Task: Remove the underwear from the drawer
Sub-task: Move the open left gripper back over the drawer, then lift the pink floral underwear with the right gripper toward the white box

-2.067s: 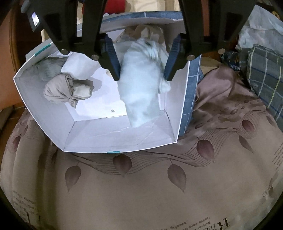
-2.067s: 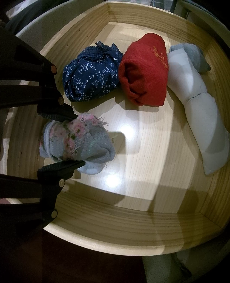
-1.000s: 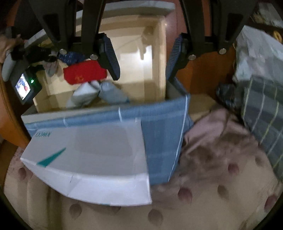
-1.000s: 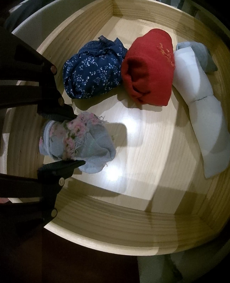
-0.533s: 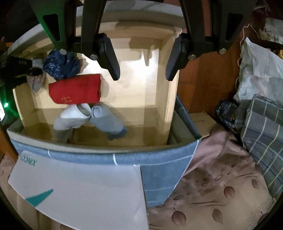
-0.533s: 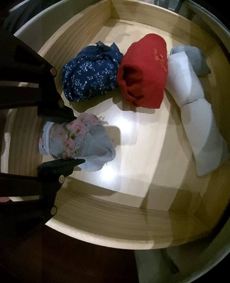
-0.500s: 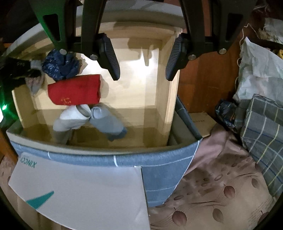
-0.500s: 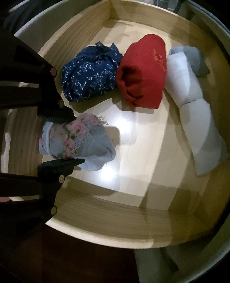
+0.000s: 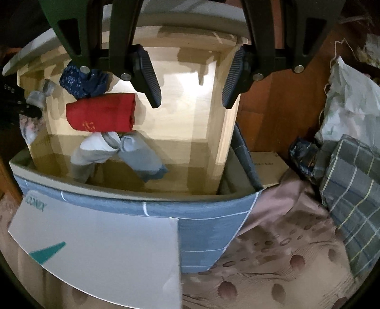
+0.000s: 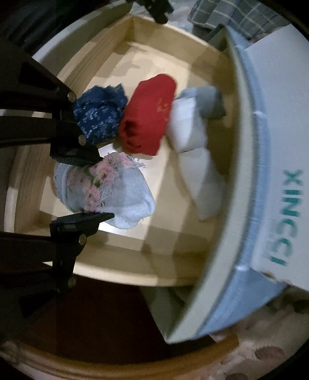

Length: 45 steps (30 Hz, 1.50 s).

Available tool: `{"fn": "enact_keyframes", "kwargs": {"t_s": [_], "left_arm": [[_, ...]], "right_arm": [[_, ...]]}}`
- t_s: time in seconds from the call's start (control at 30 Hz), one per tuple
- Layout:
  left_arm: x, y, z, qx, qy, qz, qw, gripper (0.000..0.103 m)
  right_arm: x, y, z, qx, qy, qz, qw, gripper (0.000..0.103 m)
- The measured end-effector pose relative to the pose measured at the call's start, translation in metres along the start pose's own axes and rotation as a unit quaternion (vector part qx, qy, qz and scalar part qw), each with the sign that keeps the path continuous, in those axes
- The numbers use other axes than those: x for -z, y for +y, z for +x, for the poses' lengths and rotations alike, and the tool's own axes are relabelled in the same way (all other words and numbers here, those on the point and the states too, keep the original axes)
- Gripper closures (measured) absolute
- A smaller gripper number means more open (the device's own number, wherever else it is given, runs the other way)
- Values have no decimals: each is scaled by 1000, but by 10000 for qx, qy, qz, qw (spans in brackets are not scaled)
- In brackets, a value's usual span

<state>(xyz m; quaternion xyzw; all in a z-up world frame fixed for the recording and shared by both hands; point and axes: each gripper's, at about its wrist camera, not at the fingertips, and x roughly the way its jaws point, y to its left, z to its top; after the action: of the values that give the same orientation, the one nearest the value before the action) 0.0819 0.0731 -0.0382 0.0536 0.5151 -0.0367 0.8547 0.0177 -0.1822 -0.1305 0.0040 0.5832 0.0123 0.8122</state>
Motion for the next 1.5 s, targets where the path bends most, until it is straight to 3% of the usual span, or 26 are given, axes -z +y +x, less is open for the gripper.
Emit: {"fn": "enact_keyframes", "kwargs": {"t_s": [0.4,0.93,1.27,1.5], "left_arm": [[2,8,-6,-88,-189,-130,9997,48],[1,13,-6,-76,-217,-209,9995,48],[1,18,-8,-61,-259,-355,9990,48],[1,22,-8,-17,-244,-410,9989,48]], "right_arm": [[-14,-7,-74,-391,-1131,343,9922,72],[-97,-8,-194,-265,-2532,264,9667,72],[-150,-10,-202,-121,-2724,416,9612,72],[-182,-12,-156,-109,-2154,499,9752,71]]}}
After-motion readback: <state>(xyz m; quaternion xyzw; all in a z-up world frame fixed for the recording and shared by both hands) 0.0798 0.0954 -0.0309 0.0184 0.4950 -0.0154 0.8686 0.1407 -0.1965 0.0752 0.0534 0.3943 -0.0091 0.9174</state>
